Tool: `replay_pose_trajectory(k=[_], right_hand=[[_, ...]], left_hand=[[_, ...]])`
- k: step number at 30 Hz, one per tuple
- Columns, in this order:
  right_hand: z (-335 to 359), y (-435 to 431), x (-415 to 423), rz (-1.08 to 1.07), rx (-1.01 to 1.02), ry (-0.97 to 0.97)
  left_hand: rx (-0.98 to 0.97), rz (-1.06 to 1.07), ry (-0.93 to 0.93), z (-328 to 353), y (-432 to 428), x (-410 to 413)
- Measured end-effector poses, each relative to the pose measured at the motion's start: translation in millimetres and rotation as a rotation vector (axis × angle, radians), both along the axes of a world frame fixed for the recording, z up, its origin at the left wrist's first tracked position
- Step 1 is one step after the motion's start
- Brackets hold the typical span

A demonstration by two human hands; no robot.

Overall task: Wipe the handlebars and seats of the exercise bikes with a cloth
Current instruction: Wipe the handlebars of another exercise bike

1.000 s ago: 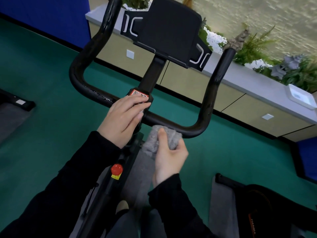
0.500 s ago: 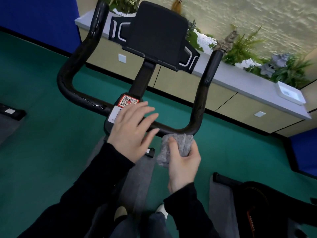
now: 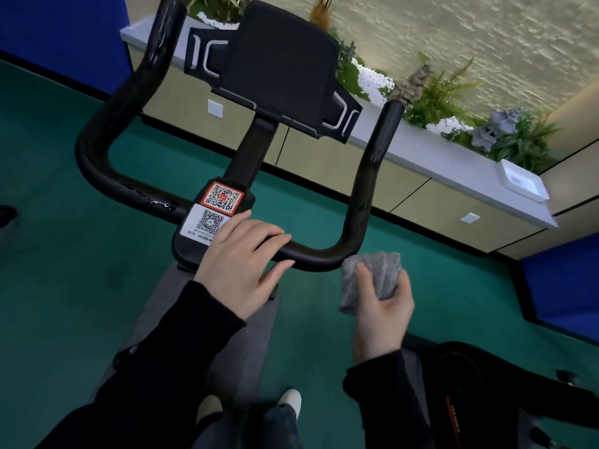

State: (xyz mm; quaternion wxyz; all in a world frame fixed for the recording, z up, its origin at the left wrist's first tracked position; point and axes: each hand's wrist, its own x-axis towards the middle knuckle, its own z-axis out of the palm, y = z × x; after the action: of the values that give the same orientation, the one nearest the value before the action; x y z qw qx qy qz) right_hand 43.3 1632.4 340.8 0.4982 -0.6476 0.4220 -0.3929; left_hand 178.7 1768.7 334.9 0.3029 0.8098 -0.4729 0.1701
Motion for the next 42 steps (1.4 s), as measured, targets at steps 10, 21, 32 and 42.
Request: replay_pose_trajectory(k=[10, 21, 32, 42], right_hand=[[14.7, -16.1, 1.6, 0.139, -0.549, 0.270], [39.5, -51.6, 8.1, 0.290, -0.591, 0.419], [52.5, -63.4, 23.6, 0.520, -0.760, 0.434], [39.0, -73.5, 15.4, 0.566, -0.733, 0.332]], left_hand=[[-0.045, 0.034, -0.003, -2.4, -4.5, -2.3], [-0.036, 0.037, -0.002, -2.3, -3.7, -1.7], [-0.059, 0.082, -0.012, -3.3, -7.3, -3.2], [-0.053, 0.109, -0.011, -1.2, -9.1, -4.9]])
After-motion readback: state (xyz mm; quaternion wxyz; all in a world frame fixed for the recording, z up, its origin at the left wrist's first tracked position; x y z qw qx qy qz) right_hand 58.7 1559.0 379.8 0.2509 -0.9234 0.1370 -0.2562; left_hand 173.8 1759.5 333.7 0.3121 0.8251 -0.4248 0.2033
